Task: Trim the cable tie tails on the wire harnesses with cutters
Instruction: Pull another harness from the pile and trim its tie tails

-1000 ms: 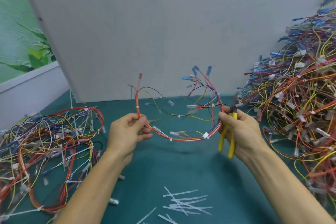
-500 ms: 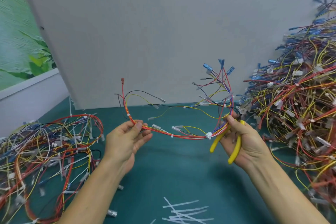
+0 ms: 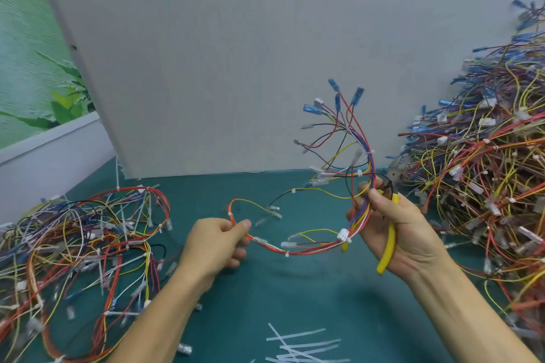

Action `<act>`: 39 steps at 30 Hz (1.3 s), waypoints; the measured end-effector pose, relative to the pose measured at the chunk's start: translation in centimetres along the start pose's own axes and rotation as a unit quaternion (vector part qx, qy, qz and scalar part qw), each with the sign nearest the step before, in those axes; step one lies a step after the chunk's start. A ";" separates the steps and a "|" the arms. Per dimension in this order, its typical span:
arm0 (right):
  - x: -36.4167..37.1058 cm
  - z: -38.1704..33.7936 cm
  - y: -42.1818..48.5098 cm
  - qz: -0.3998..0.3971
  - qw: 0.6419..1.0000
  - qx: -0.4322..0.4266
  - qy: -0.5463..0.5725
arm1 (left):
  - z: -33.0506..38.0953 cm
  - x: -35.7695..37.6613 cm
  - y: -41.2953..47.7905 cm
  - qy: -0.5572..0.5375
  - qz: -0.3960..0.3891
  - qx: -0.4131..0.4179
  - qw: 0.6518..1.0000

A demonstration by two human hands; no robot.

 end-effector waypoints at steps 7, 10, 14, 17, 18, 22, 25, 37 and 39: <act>-0.2 0.2 0.2 0.023 0.999 0.004 -0.030 | 4.0 0.8 -1.4 0.262 0.054 0.332 0.905; -0.1 0.3 0.2 0.026 0.998 -0.001 -0.064 | 4.8 1.9 -2.0 0.212 -0.028 0.390 0.895; 0.3 0.6 -0.1 0.031 0.992 -0.008 -0.125 | 4.0 3.1 -2.2 0.163 -0.134 0.358 0.910; 0.4 0.9 -0.2 0.058 0.987 -0.023 -0.146 | 3.6 3.4 -2.1 0.141 -0.166 0.336 0.916; 0.4 1.0 -0.2 0.072 0.985 -0.030 -0.152 | 3.6 3.4 -2.1 0.139 -0.164 0.339 0.916; 0.2 1.5 0.0 0.160 0.971 -0.077 -0.158 | 4.5 3.4 -2.5 0.149 -0.097 0.407 0.896; 0.3 2.1 -0.1 0.220 0.955 -0.117 -0.159 | 5.1 4.0 -3.1 0.162 -0.100 0.442 0.876; 1.2 3.0 -0.8 0.275 0.942 -0.159 -0.110 | 3.6 5.7 -3.6 0.129 -0.135 0.396 0.899; 1.8 3.9 -0.7 0.252 0.954 -0.125 -0.099 | 3.7 5.9 -3.8 0.129 -0.120 0.409 0.895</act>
Point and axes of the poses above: each hand's wrist, its own y-axis towards the middle knuckle, its own x-axis out of the palm, z = x × y, the point moved 4 cm from there along y, towards the middle knuckle, and after that the axes turned 14 degrees about x, right-handed, at the moved point
